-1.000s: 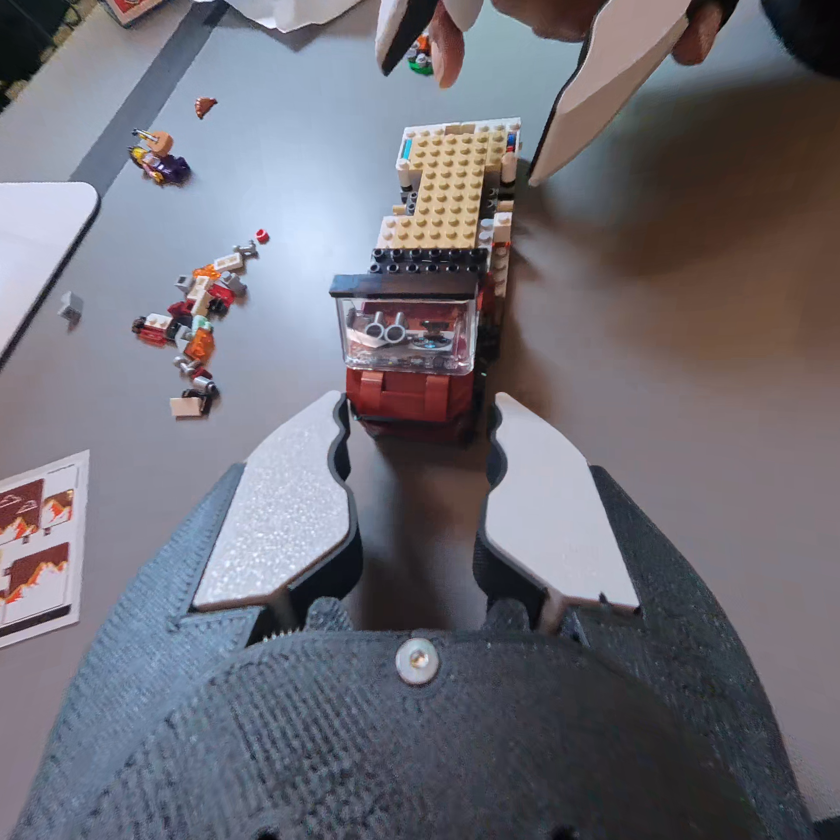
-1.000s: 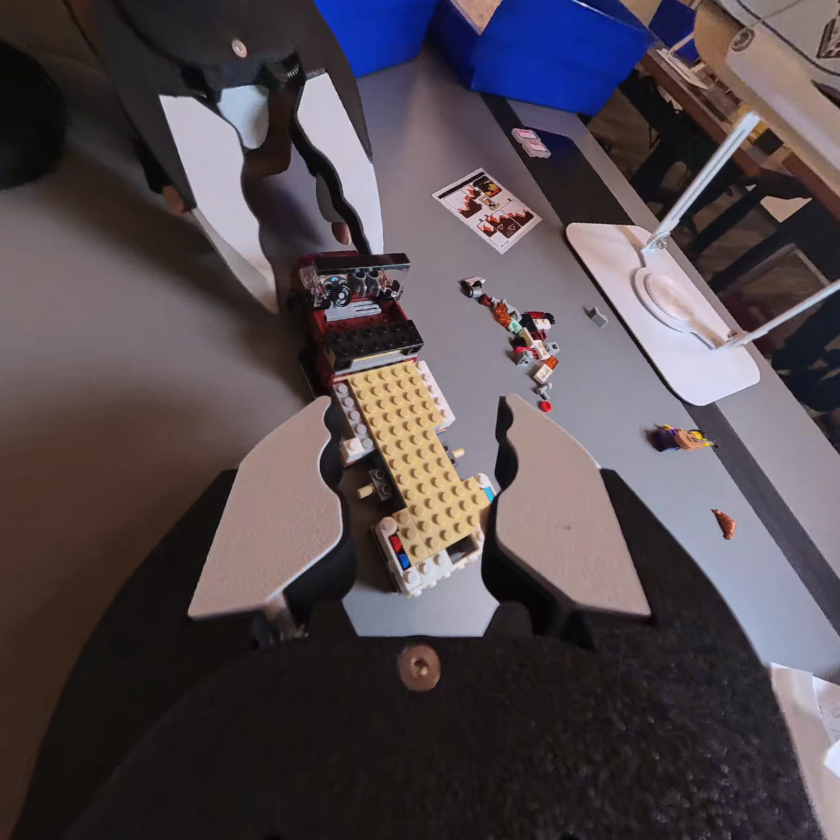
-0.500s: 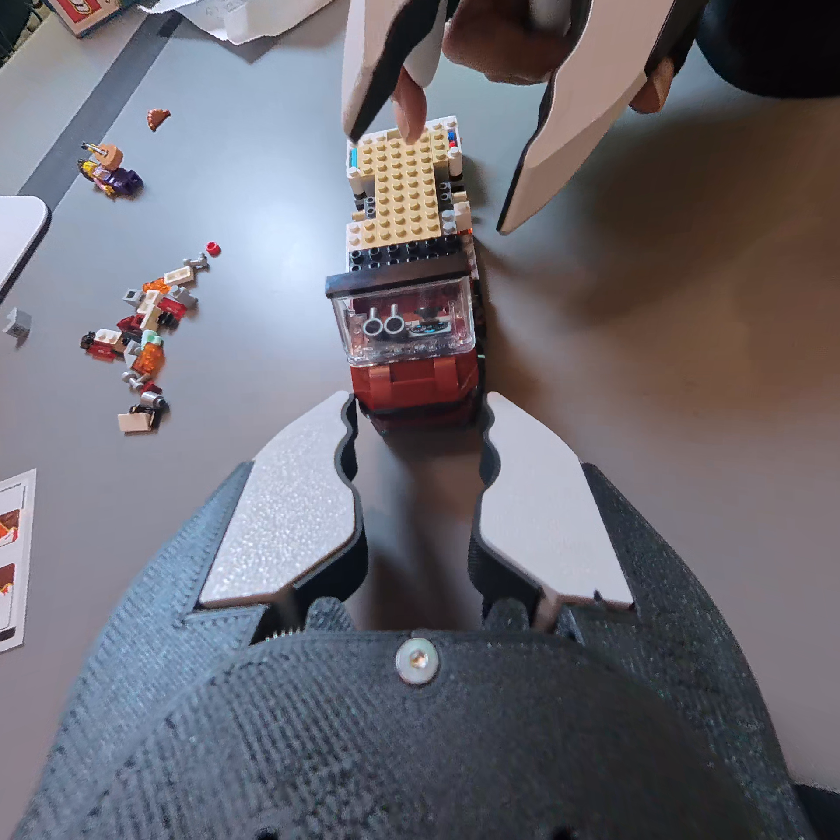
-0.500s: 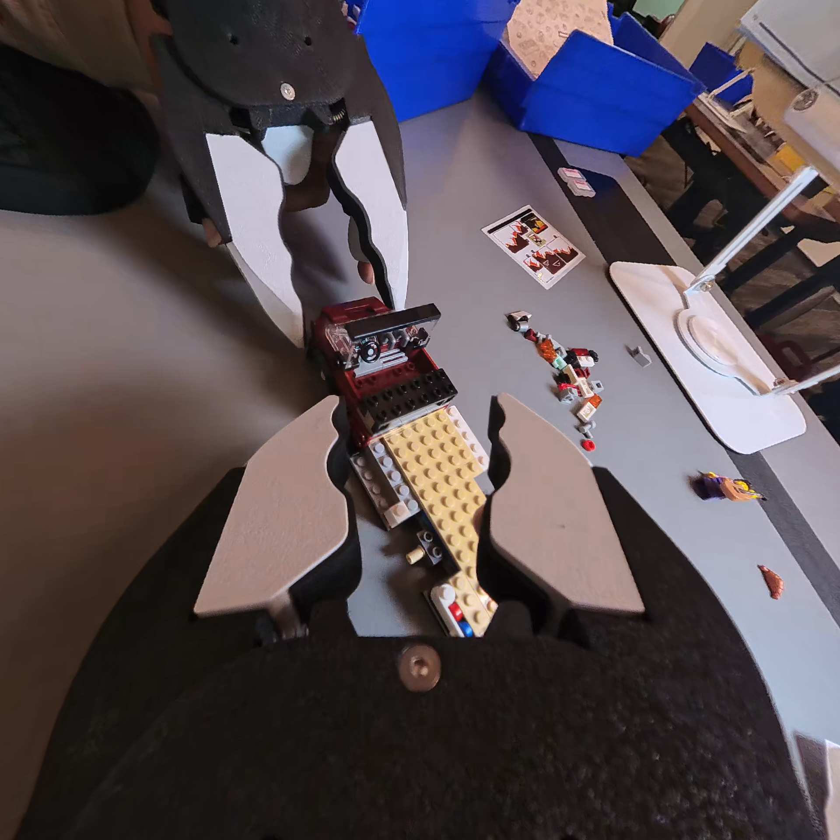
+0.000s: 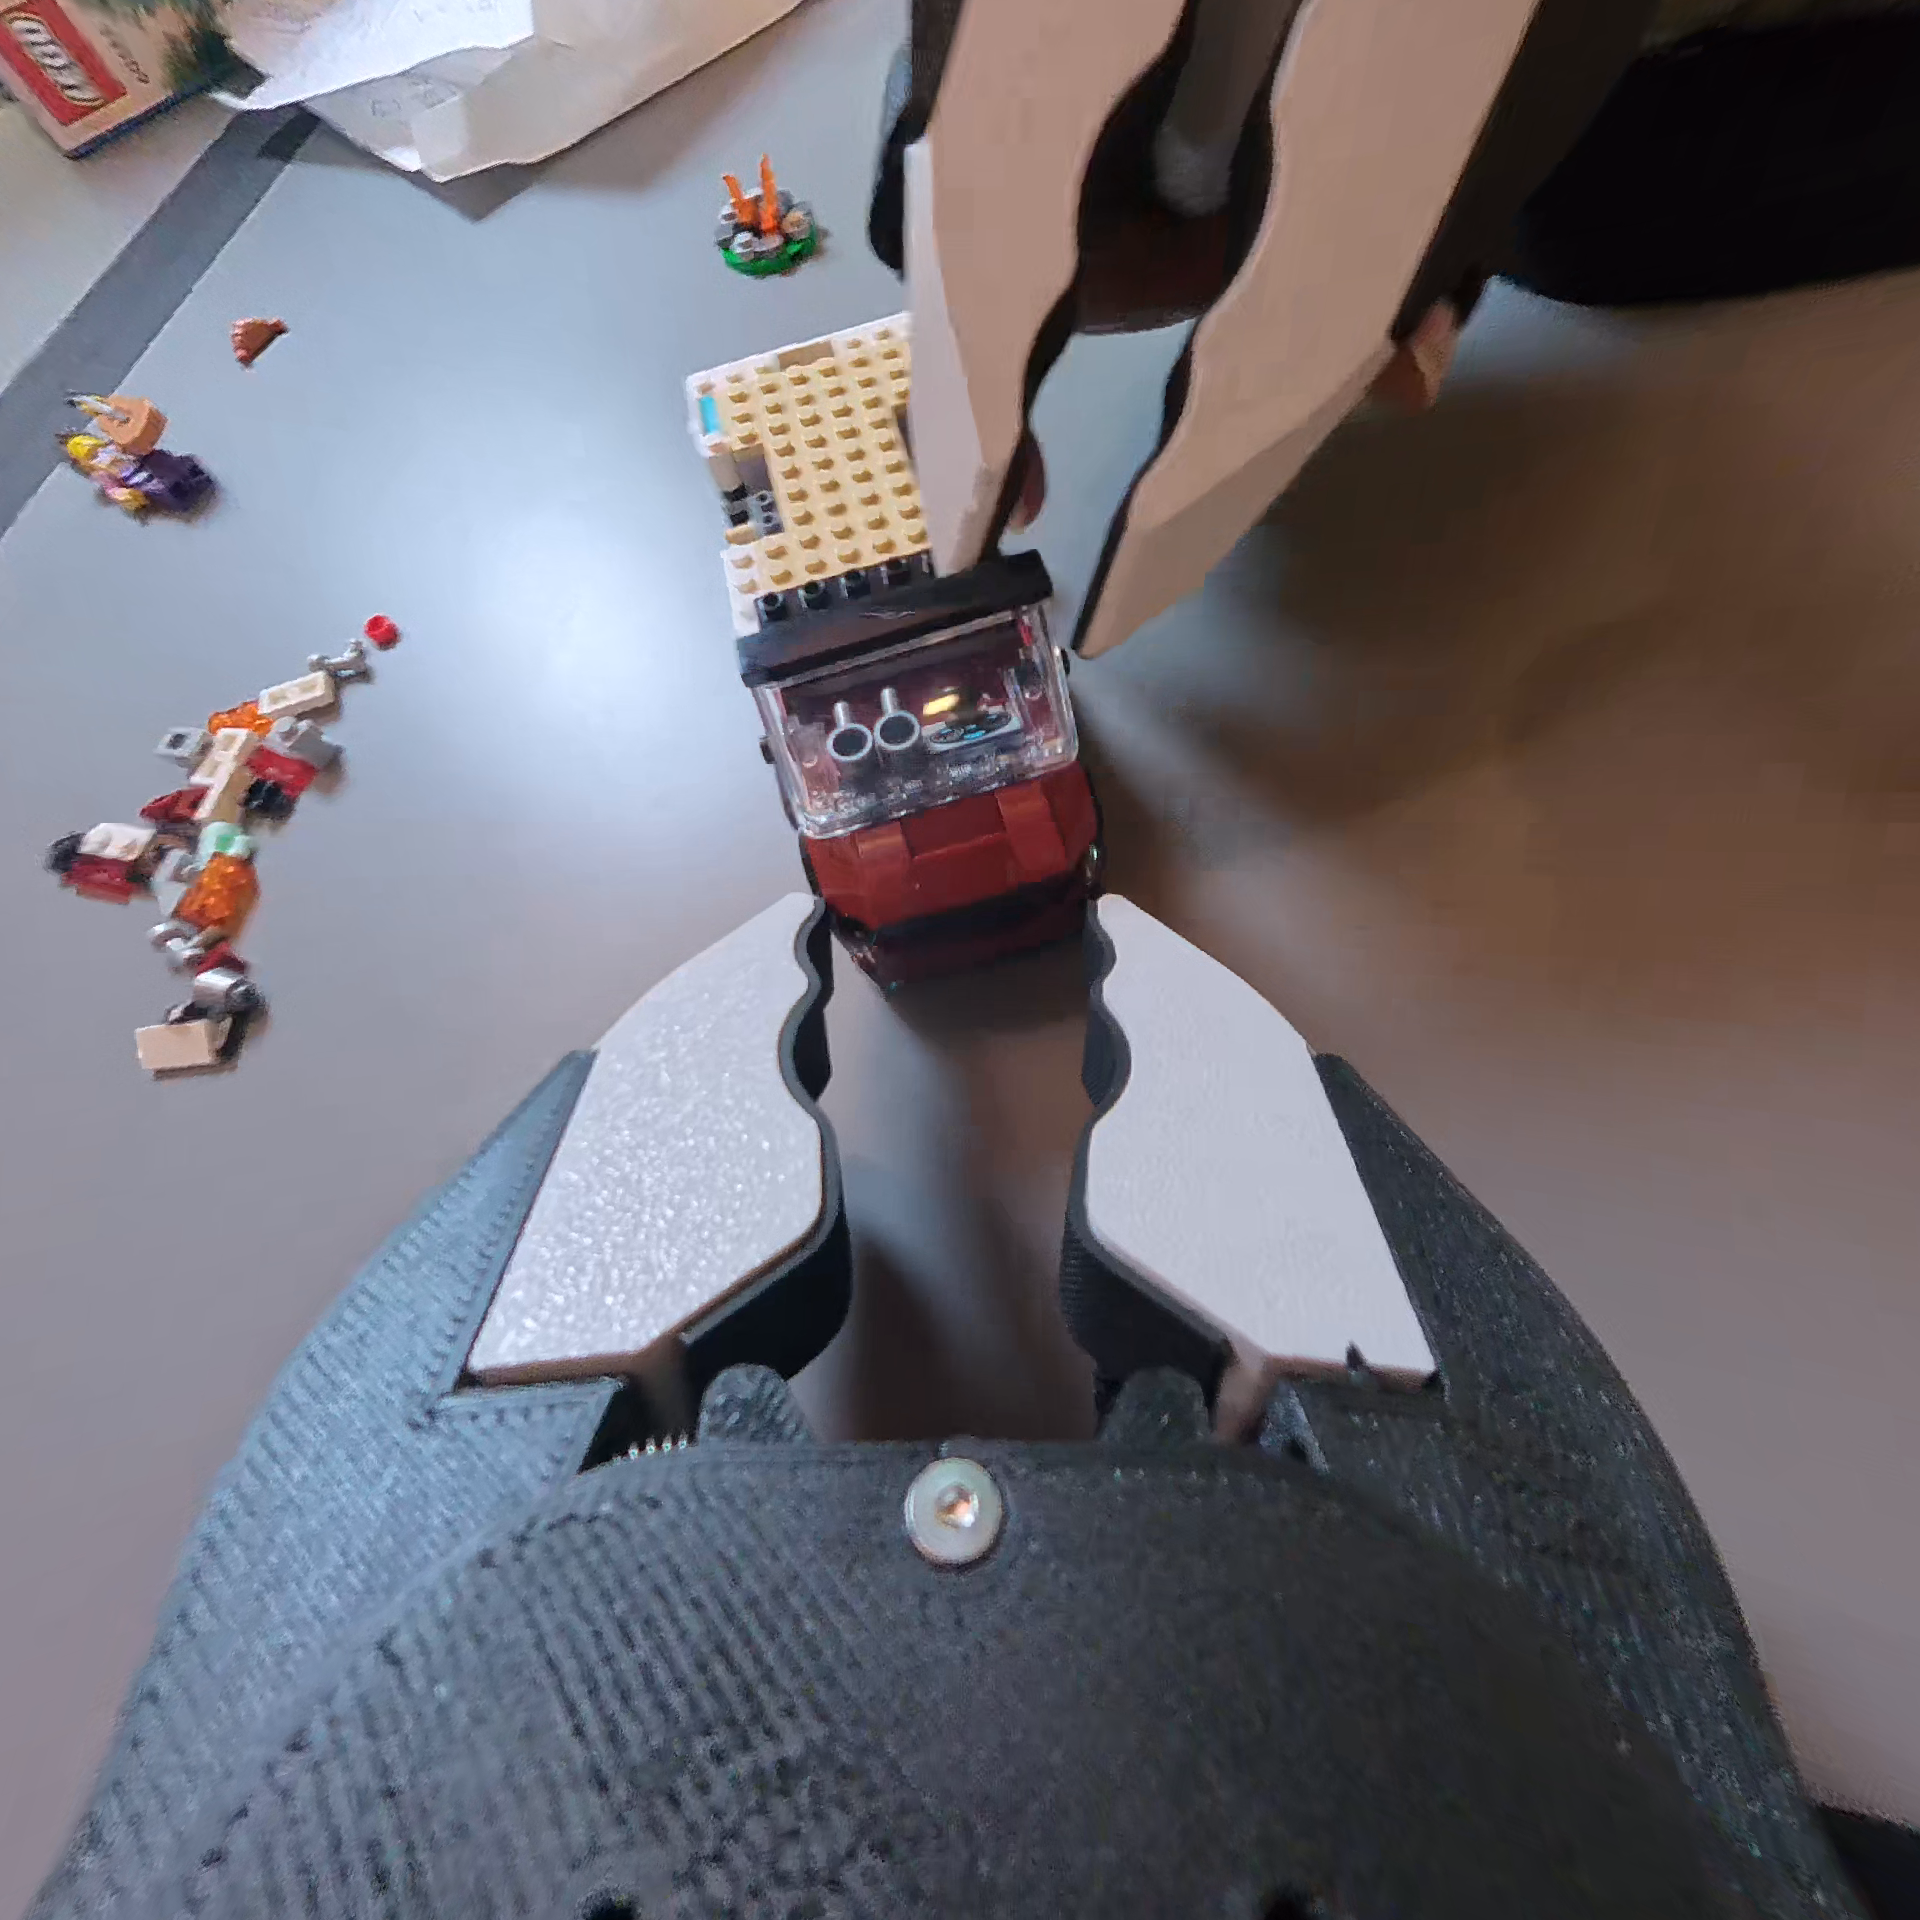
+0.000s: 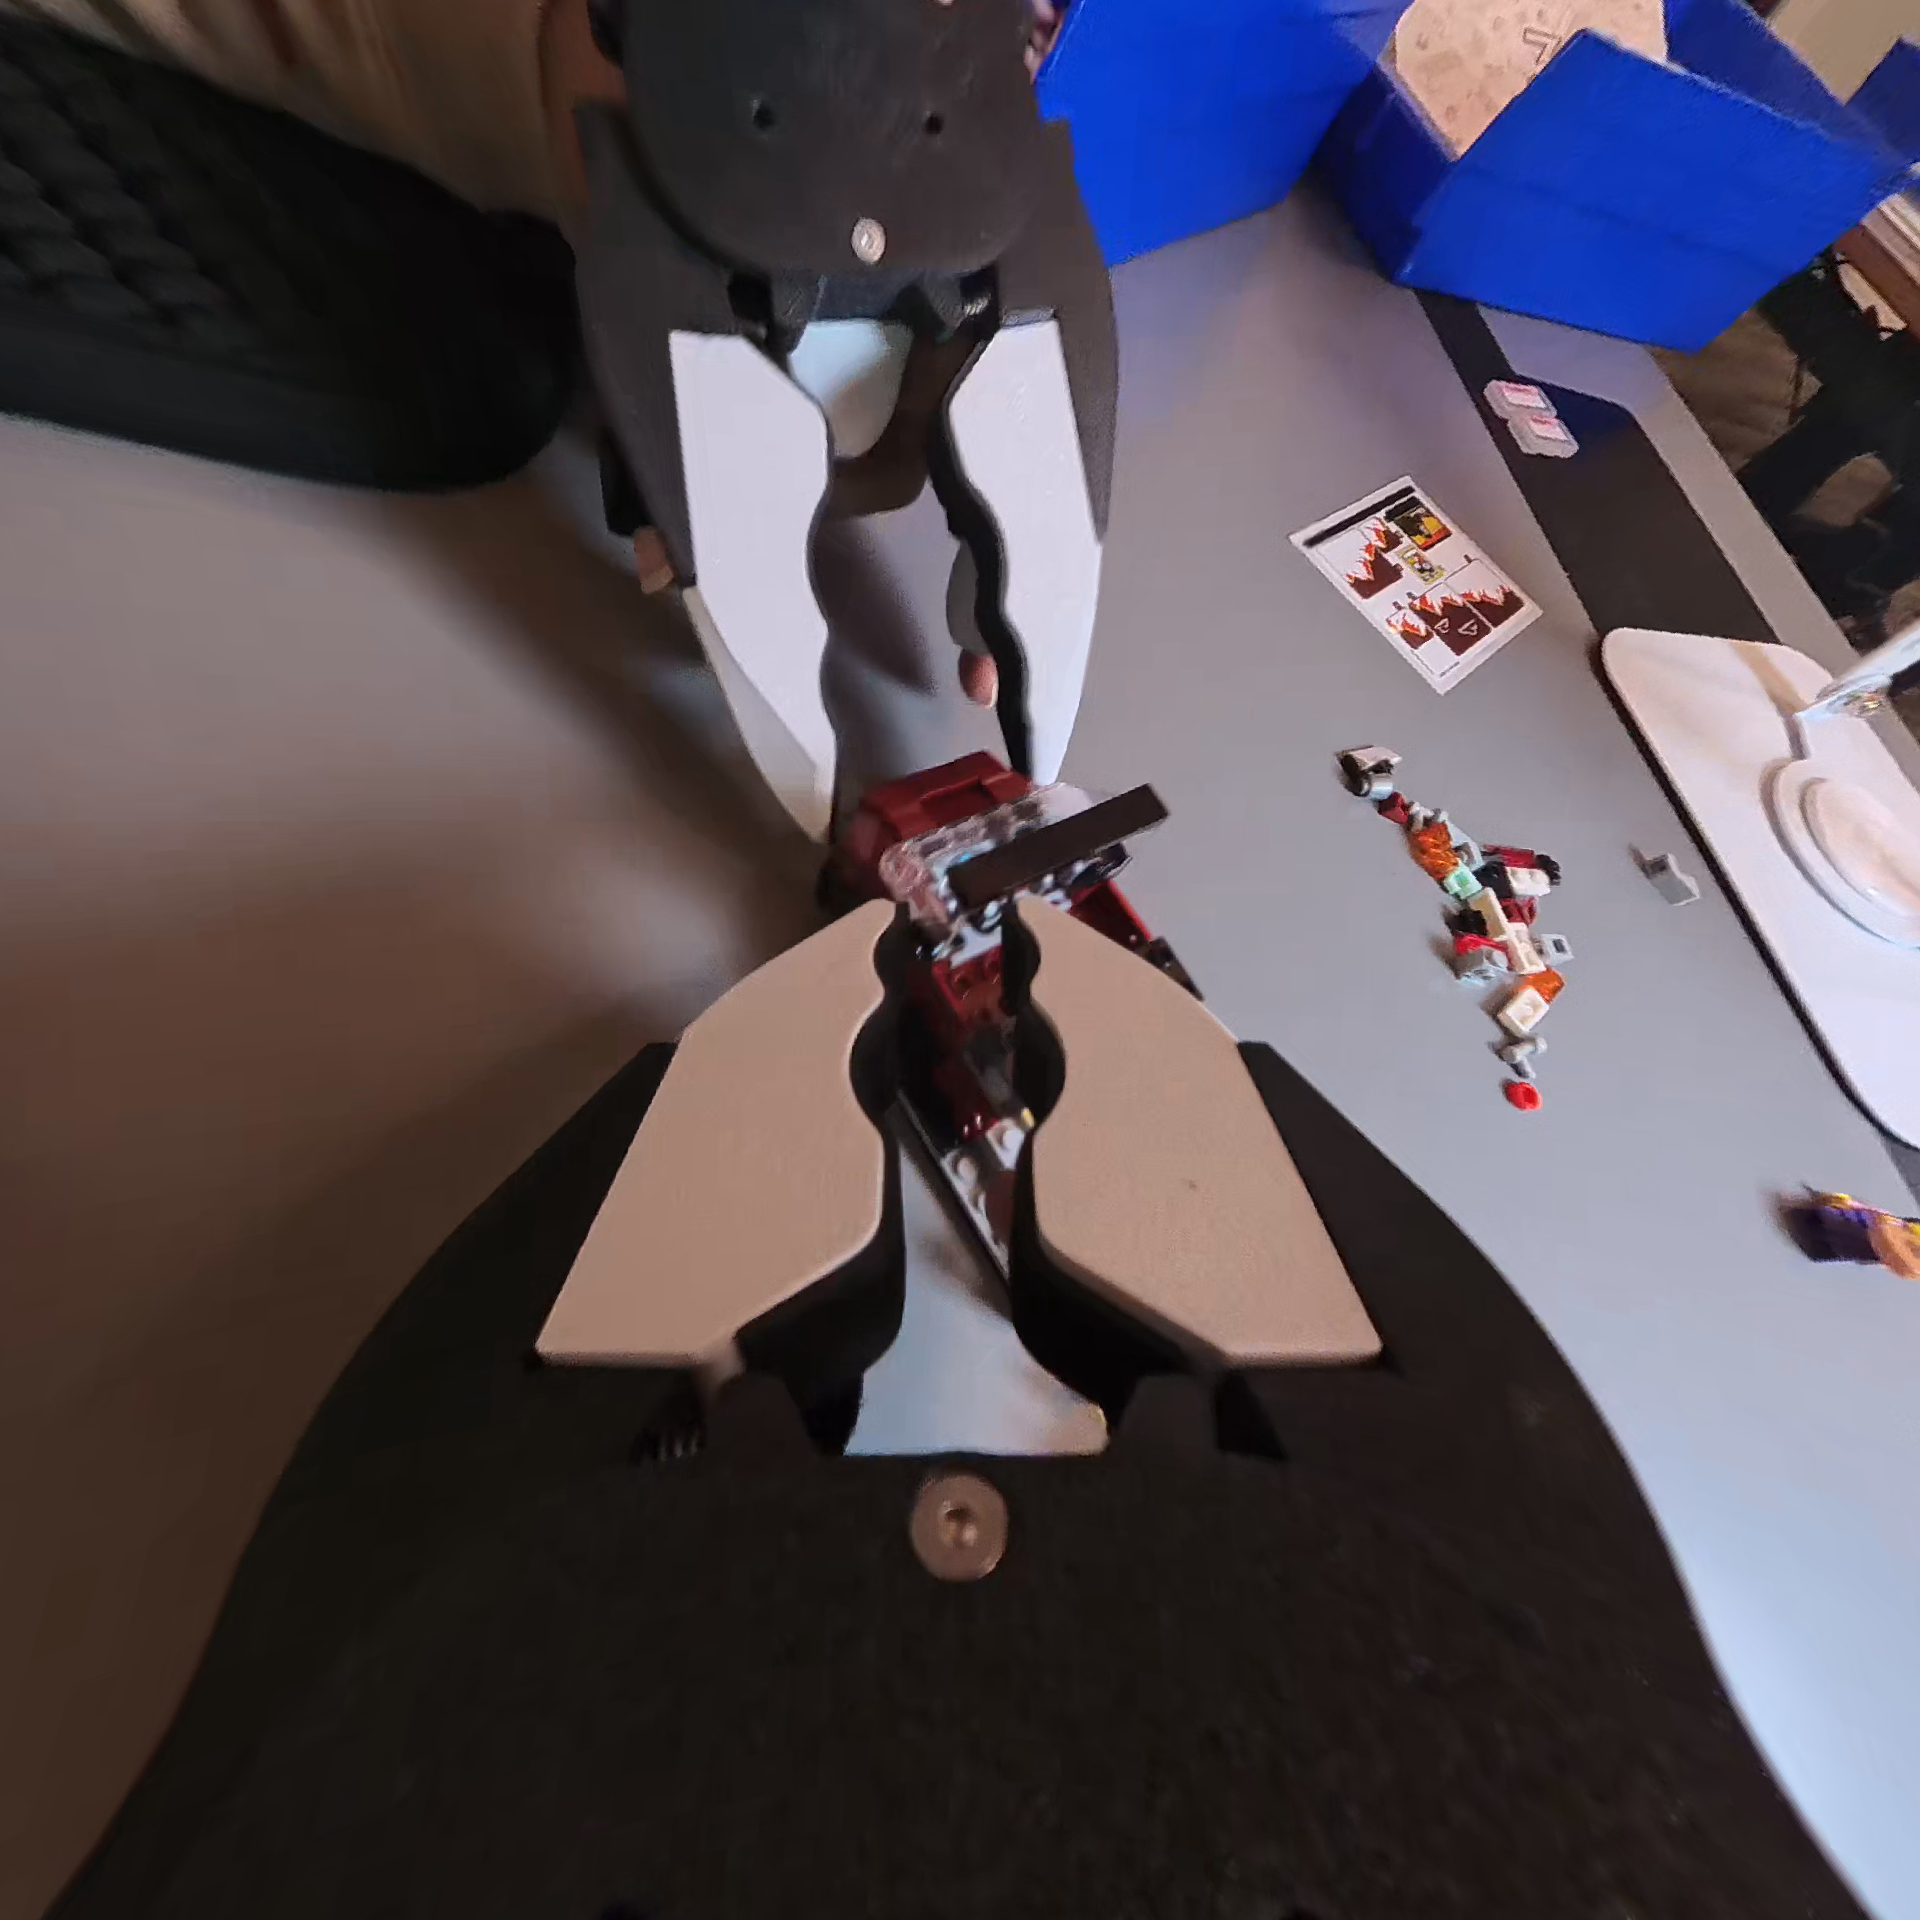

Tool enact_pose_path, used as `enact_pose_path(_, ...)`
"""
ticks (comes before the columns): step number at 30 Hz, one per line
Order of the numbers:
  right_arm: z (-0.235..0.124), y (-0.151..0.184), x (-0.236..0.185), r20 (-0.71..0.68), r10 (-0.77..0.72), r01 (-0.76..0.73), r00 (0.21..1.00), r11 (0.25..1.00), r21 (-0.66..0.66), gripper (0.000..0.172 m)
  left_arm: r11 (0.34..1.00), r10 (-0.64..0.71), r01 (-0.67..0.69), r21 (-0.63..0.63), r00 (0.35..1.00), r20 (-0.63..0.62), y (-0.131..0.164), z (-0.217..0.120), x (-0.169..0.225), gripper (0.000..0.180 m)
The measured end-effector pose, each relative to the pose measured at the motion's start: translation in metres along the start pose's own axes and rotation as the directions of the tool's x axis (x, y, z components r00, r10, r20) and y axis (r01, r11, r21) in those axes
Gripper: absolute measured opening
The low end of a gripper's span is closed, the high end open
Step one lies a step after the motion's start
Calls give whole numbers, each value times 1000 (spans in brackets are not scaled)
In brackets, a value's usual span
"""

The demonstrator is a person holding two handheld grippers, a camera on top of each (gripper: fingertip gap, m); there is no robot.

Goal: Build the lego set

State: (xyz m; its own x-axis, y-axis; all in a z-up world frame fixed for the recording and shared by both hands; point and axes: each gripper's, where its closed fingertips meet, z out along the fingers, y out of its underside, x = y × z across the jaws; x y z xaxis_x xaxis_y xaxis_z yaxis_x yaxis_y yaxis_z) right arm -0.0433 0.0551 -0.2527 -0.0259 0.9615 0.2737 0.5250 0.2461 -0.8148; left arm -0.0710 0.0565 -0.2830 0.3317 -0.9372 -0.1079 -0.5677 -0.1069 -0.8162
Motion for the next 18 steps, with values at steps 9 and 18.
enact_pose_path(9,-20,-22,6,63,85,-94,994,984,152,18,954,-227,193,230,965,131,-18,-25,-55,30)
enact_pose_path(18,-26,-16,30,-38,122,-113,992,978,175,18,937,-288,335,-97,901,325,15,14,-150,19)
